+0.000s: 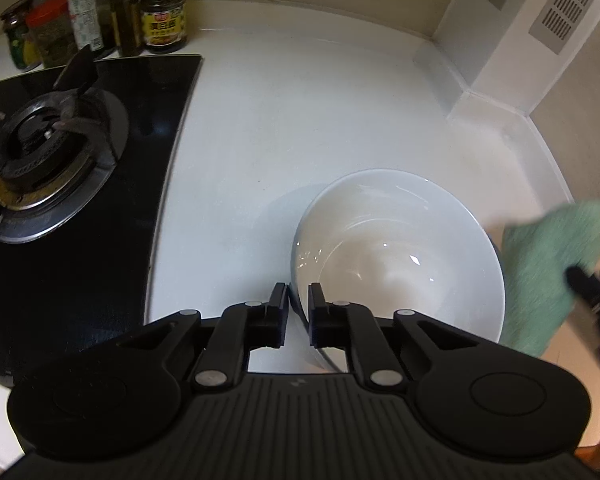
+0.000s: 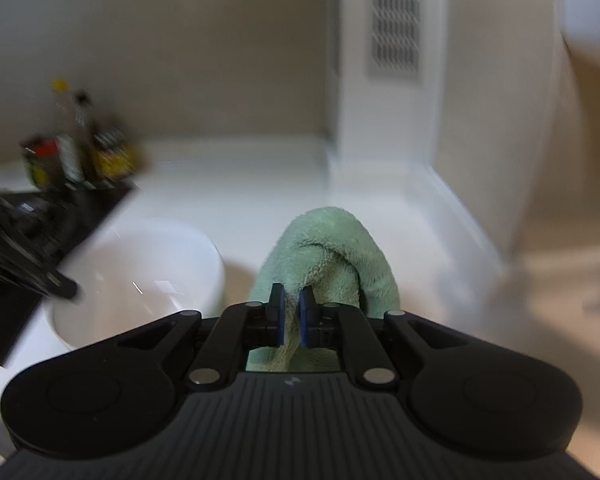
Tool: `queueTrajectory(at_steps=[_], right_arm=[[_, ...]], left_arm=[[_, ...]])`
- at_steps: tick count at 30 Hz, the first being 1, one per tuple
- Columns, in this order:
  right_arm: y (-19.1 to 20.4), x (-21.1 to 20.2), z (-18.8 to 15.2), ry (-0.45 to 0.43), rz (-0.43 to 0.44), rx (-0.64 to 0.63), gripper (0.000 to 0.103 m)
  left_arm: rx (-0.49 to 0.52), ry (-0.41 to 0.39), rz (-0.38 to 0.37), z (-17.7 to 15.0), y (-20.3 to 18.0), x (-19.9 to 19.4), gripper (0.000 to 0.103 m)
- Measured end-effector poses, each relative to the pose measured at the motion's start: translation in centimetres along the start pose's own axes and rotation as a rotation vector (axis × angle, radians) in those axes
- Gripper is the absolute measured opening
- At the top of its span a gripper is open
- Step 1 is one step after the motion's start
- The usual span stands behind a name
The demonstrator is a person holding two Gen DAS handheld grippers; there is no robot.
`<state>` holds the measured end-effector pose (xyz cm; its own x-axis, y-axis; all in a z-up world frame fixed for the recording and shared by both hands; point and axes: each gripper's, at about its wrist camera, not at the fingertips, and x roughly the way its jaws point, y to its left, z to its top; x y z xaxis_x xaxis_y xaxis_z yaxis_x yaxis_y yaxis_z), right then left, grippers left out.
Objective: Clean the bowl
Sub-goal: 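Carry the towel into the bowl while the left tool approaches the bowl rim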
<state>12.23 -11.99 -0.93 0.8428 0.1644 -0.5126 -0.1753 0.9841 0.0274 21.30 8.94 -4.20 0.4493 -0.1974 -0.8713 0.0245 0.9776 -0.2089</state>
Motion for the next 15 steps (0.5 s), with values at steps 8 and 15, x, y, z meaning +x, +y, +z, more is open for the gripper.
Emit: queueTrajectory(at_steps=[8, 15], right_arm=[[3.4, -0.8, 7.7, 0.138, 0.429, -0.430, 0.006], [7.9, 8.2, 6.3, 0.430, 0.559, -0.685, 0.006]], left_arm=[[0.064, 0.025, -0.046, 1.6, -0.3, 1.1, 0.005], [0.042, 0.022, -0.055, 1.6, 0.0, 1.4, 0.005]])
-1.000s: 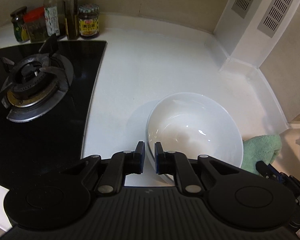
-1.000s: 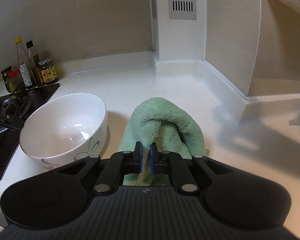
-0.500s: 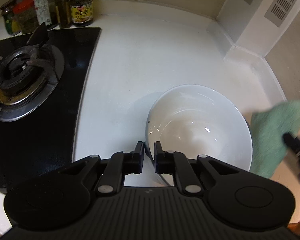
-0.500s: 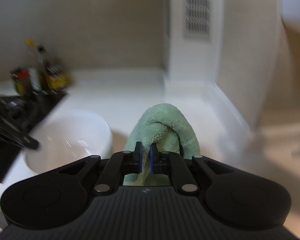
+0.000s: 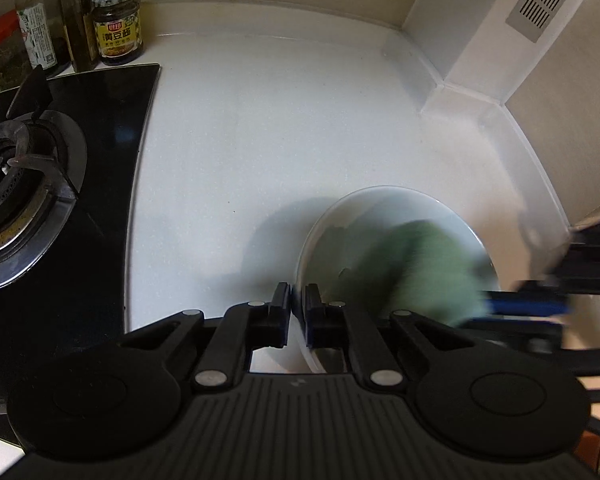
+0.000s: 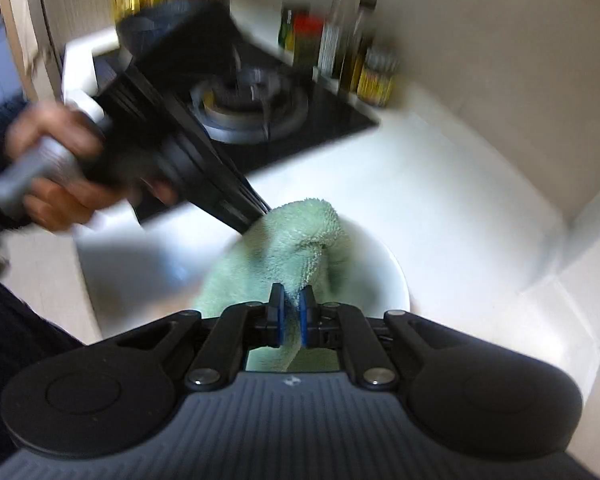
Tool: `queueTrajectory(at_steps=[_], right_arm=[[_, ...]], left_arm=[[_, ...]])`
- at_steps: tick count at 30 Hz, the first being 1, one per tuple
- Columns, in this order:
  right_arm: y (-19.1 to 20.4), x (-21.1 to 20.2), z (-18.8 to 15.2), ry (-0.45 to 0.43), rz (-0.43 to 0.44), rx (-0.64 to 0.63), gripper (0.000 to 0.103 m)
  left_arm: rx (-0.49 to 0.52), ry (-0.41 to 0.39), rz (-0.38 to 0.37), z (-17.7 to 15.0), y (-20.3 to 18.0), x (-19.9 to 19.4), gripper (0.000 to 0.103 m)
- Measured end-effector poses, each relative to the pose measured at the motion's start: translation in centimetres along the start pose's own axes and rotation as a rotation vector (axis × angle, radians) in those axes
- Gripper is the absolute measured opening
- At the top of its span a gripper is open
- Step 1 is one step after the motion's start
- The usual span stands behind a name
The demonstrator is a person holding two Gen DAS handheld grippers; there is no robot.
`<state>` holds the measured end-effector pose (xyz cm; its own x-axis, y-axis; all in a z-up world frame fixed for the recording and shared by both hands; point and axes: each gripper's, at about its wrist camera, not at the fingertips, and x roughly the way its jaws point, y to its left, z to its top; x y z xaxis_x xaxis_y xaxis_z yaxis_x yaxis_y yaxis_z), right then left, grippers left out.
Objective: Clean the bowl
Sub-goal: 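Carry the towel into the bowl while the left tool approaches the bowl rim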
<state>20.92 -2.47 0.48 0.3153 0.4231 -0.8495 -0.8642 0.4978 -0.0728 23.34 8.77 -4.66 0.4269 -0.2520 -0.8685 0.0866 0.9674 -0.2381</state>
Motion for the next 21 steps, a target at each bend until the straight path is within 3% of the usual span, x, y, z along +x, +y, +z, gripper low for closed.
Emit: queueTrajectory(at_steps=[4, 9, 14, 18, 21], right_arm=[[0.0, 3.1, 0.6, -0.016, 0.159, -0.023, 0.006], [0.3, 5.7, 0.8, -0.039, 0.179, 0.014, 0.005], [0.4, 6.8, 0.3, -0.062, 0.113, 0.084, 0.004], [-0.1, 7.6, -0.1, -0.091, -0.012, 0.175, 0.004], [-0.3, 7.4, -0.4, -0.106, -0.157, 0.276, 0.003]], left_arm=[[-0.006, -0.002, 0.011, -0.2, -0.1, 0.2, 0.004], [0.013, 0.001, 0.037, -0.3, -0.5, 0.2, 0.004], [0.058, 0.004, 0.078, -0.3, -1.2, 0.3, 0.004], [0.090, 0.009, 0.091, -0.4, -1.6, 0.3, 0.007], [0.101, 0.006, 0.093, -0.6, -1.8, 0.2, 0.014]])
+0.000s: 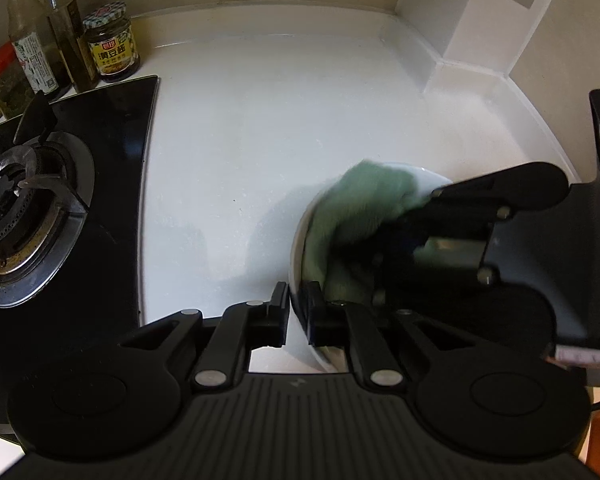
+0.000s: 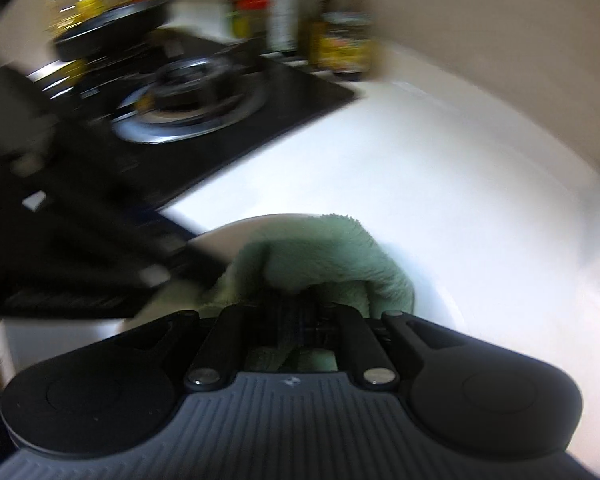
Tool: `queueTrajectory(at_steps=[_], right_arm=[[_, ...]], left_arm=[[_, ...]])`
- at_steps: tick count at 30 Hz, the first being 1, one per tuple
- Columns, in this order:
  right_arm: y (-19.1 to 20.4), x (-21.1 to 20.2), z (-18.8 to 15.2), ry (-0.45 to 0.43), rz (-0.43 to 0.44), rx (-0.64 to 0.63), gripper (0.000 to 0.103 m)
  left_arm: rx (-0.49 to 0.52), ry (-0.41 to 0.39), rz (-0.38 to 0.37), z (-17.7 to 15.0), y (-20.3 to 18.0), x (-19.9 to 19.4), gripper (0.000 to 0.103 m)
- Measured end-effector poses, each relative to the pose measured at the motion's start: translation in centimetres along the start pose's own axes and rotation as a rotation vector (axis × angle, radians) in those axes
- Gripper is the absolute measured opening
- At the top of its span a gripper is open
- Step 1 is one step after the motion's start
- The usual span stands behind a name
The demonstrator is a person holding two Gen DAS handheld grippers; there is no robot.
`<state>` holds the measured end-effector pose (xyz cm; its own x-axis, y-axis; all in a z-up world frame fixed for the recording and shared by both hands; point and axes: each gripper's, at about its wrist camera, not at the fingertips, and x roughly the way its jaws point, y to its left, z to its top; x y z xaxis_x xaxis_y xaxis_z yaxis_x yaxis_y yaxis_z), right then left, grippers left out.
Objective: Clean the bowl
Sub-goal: 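Carry the towel into the bowl while the left tool approaches the bowl rim, then grip the bowl rim with the left tool while the right tool wipes inside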
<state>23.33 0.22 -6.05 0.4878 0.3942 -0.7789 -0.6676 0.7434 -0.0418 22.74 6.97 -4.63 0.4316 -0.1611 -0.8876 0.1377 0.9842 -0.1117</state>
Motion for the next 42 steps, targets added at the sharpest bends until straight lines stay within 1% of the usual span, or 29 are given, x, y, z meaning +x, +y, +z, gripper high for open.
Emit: queueTrajectory(at_steps=[2, 4, 6, 8, 9, 11, 13, 14, 16, 18, 19, 20, 23, 25, 27, 28, 30, 31, 33, 35, 40, 41, 42], right_arm=[[-0.2, -0.1, -0.3, -0.005, -0.079, 0.040, 0.003], [-0.3, -0.2, -0.4, 0.018, -0.152, 0.073, 0.003], [-0.3, -0.6, -0.6, 0.055, -0.183, 0.084, 0.003], [-0.3, -1.1, -0.7, 0.100, -0.190, 0.094, 0.003], [-0.1, -1.6, -0.9, 0.138, -0.186, 0.092, 0.003], [0.2, -2.6, -1.4, 0.191, -0.168, 0.072, 0.003], [0.6, -3.9, -1.7, 0.214, -0.130, 0.049, 0.003], [0.9, -4.6, -1.9, 0.224, -0.110, 0.038, 0.004], [1.5, -5.5, -1.9, 0.240, -0.053, 0.004, 0.005], [1.8, -6.6, -1.9, 0.231, 0.004, -0.004, 0.012], [1.9, -7.3, -1.9, 0.223, 0.029, -0.012, 0.022], [1.9, -7.9, -1.8, 0.212, 0.028, -0.017, 0.027], [1.4, -10.2, -1.1, 0.166, -0.022, -0.037, 0.027], [0.9, -11.1, -0.5, 0.143, -0.038, -0.048, 0.027], [0.5, -11.0, 0.1, 0.132, -0.045, -0.062, 0.027], [0.4, -10.5, 0.4, 0.128, -0.046, -0.090, 0.027], [0.3, -9.2, 1.2, 0.124, -0.049, -0.163, 0.027], [0.2, -8.3, 1.6, 0.124, -0.039, -0.225, 0.027], [-0.5, -6.8, 2.5, 0.131, 0.022, -0.342, 0.027], [-0.9, -6.1, 2.9, 0.169, 0.117, -0.441, 0.026], [-0.8, -3.5, 2.7, 0.286, 0.220, -0.579, 0.027], [-0.8, -3.4, 2.5, 0.303, 0.236, -0.587, 0.024], [-0.8, -2.9, 2.1, 0.331, 0.246, -0.574, 0.017]], left_arm=[[0.005, -0.009, 0.008, -0.1, -0.2, -0.1, 0.015], [0.016, -0.024, 0.029, -0.2, -0.5, -0.1, 0.016], [0.029, -0.042, 0.051, -0.3, -0.8, -0.1, 0.017], [0.038, -0.057, 0.065, -0.2, -1.0, -0.1, 0.017], [0.037, -0.062, 0.065, 0.0, -0.9, 0.0, 0.017], [0.036, -0.063, 0.060, 0.3, -0.8, 0.1, 0.017], [0.045, -0.065, 0.062, 0.8, -0.7, 0.2, 0.017], [0.048, -0.065, 0.062, 0.9, -0.7, 0.2, 0.014], [0.047, -0.057, 0.055, 1.3, -0.6, 0.2, 0.014], [0.031, -0.048, 0.036, 1.5, -0.3, 0.1, 0.012], [0.025, -0.045, 0.028, 1.5, -0.2, 0.1, 0.012], [0.018, -0.041, 0.018, 1.6, 0.0, 0.1, 0.011], [-0.005, -0.028, -0.017, 1.6, 0.6, -0.1, 0.009], [-0.022, -0.021, -0.032, 1.6, 0.9, -0.2, 0.008], [-0.031, -0.020, -0.036, 1.3, 1.0, -0.5, 0.007], [-0.030, -0.020, -0.034, 1.2, 1.0, -0.6, 0.007], [-0.023, -0.019, -0.027, 1.0, 0.8, -0.8, 0.007], [-0.021, -0.018, -0.025, 0.9, 0.8, -0.8, 0.007], [-0.018, -0.013, -0.021, 0.6, 0.7, -0.8, 0.007], [-0.019, -0.004, -0.017, 0.4, 0.7, -0.7, 0.007], [-0.010, 0.014, -0.008, -0.2, 0.7, 0.0, 0.008], [-0.010, 0.013, -0.007, -0.2, 0.7, 0.0, 0.008], [-0.010, 0.014, -0.005, -0.3, 0.7, 0.0, 0.008]])
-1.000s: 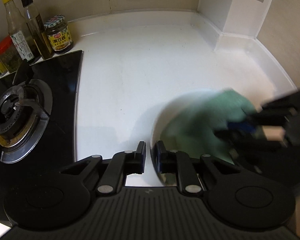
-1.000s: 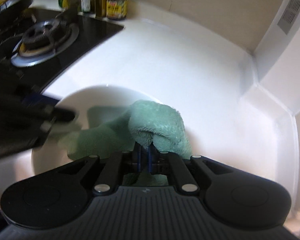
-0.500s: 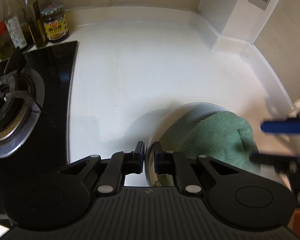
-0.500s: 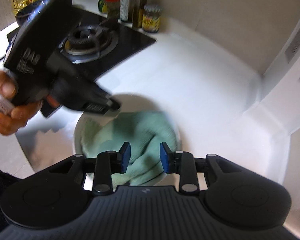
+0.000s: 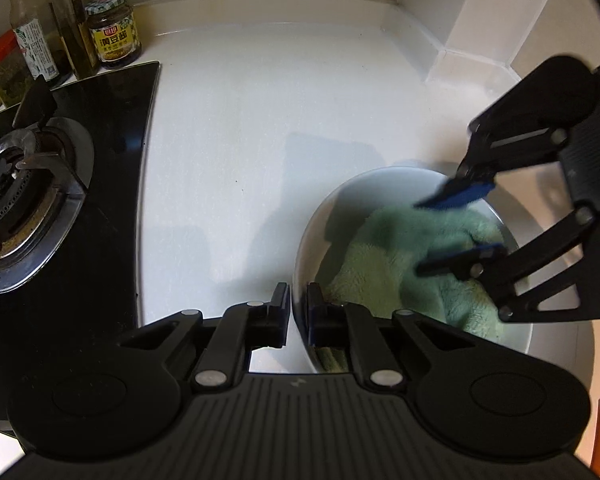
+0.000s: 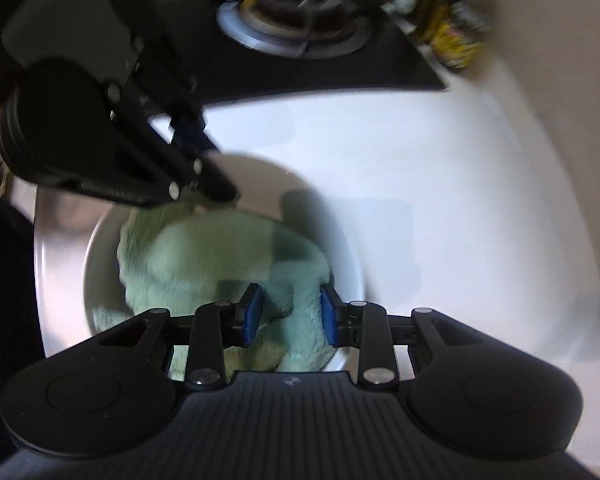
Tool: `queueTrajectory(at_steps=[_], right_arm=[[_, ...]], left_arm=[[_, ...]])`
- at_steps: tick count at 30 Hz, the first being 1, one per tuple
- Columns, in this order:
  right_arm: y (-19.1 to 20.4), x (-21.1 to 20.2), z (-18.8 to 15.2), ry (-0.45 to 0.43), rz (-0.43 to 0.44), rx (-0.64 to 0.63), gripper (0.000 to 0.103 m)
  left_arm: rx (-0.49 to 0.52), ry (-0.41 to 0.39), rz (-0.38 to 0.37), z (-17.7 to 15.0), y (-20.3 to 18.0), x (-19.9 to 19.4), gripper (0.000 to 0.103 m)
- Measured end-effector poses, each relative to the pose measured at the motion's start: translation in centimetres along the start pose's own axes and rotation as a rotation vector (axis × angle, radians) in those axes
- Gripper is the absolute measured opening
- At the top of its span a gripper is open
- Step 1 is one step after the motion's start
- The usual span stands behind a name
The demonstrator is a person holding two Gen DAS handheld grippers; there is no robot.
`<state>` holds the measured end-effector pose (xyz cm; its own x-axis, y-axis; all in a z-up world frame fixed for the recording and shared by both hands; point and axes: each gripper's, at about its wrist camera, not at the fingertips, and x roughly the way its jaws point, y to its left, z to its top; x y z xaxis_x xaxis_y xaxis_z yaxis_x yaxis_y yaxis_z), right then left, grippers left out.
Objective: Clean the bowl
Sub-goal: 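Grip the bowl rim with the left tool while the right tool wipes inside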
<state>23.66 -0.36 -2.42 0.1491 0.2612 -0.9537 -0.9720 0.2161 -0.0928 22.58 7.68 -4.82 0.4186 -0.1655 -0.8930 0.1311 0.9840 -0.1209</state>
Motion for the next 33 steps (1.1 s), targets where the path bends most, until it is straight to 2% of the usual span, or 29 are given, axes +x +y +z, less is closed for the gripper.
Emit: queueTrajectory(at_steps=[1, 5, 7, 10, 12, 16, 18, 22, 26, 27, 32, 33], right_arm=[[0.4, 0.6, -0.1, 0.024, -0.012, 0.005, 0.003], [2.2, 1.9, -0.6, 0.082, -0.087, 0.024, 0.004], [3.1, 1.8, -0.6, 0.123, -0.087, 0.030, 0.004], [3.9, 1.5, -0.9, 0.161, -0.020, 0.045, 0.004], [4.2, 1.2, -1.2, 0.138, 0.018, 0.064, 0.004], [4.5, 0.5, -2.6, -0.011, 0.054, 0.167, 0.004], [4.3, 0.4, -3.2, -0.085, 0.047, 0.270, 0.004], [5.0, 0.6, -3.3, -0.233, -0.052, 0.474, 0.004], [6.0, 1.0, -2.6, -0.326, -0.101, 0.553, 0.004], [5.9, 1.0, -2.7, -0.349, -0.089, 0.556, 0.004], [4.2, 0.9, -4.3, -0.458, 0.136, 0.482, 0.005], [3.9, 0.8, -4.4, -0.465, 0.159, 0.464, 0.005]], left_arm=[[0.001, 0.000, 0.001, -0.1, 0.0, 0.0, 0.008], [0.003, -0.009, -0.003, 0.0, 0.0, 0.1, 0.014], [0.003, -0.016, -0.022, 0.2, -0.1, 0.4, 0.015], [0.009, -0.025, -0.020, 0.7, -0.9, 0.7, 0.021], [-0.001, -0.019, -0.015, 1.0, -1.1, 1.1, 0.022], [-0.067, 0.027, -0.062, 1.6, -0.2, 1.8, 0.023], [-0.069, 0.044, -0.060, 1.6, -0.2, 2.1, 0.023], [-0.065, 0.049, -0.042, 1.3, -0.3, 2.2, 0.021], [-0.068, 0.053, -0.015, 1.2, 0.1, 2.1, 0.020], [-0.073, 0.054, -0.014, 1.2, 0.4, 2.0, 0.020], [-0.064, 0.043, -0.010, 1.1, 0.5, 2.0, 0.023], [-0.058, 0.036, -0.002, 1.1, 0.4, 2.0, 0.025]])
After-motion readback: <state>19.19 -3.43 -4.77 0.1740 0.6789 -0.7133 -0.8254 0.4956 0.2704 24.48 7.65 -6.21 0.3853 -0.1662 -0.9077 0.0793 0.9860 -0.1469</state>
